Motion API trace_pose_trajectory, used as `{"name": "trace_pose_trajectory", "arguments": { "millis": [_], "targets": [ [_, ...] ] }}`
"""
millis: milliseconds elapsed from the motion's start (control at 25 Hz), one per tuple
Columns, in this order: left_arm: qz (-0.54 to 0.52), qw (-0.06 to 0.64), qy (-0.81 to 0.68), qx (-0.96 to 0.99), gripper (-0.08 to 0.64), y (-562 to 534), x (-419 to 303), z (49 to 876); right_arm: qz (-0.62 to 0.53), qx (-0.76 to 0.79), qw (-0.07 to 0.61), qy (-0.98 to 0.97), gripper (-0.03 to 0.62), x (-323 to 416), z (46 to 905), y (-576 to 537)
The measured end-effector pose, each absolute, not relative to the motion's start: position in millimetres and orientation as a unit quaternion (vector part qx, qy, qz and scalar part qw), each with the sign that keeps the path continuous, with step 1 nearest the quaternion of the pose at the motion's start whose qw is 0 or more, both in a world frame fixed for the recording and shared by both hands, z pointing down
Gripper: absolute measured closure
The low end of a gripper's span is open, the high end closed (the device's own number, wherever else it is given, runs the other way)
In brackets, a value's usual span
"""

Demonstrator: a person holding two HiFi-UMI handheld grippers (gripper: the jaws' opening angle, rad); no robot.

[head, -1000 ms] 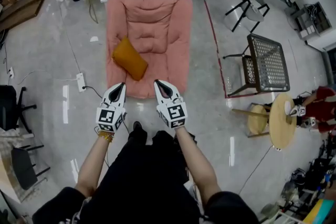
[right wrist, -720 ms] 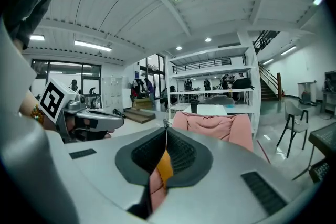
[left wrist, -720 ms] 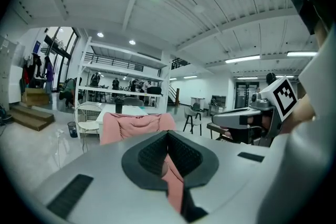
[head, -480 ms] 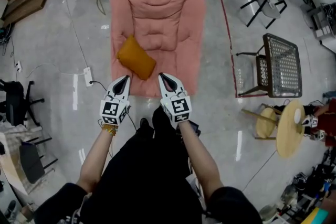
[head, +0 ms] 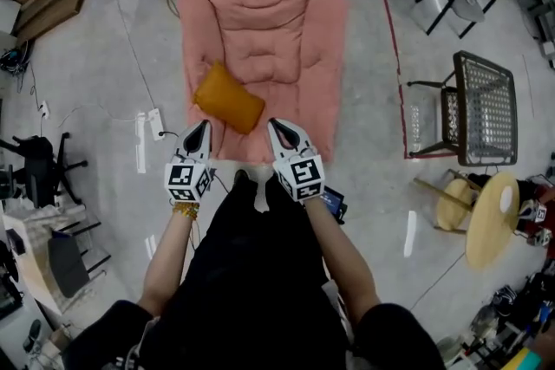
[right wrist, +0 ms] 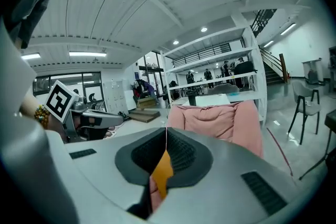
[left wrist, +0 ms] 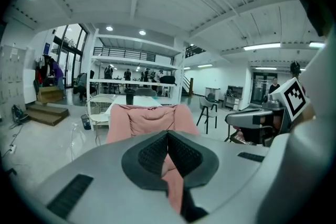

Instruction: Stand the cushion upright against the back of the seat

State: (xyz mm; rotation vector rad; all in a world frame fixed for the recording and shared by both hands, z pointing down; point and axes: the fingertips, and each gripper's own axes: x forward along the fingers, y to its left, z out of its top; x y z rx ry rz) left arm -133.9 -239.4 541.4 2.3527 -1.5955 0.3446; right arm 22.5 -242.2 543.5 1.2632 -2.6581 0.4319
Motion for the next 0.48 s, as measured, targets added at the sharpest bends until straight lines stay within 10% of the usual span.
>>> {"name": "trace_pose_trajectory", "arguments": {
  "millis": [480],
  "targets": [
    [0.187, 0.194, -0.535, 0.801, 0.546, -306.9, -220.8, 634.8, 0.163, 0.474, 0.116, -0.857, 0.577, 12.8, 551.8, -276.8]
  ]
}}
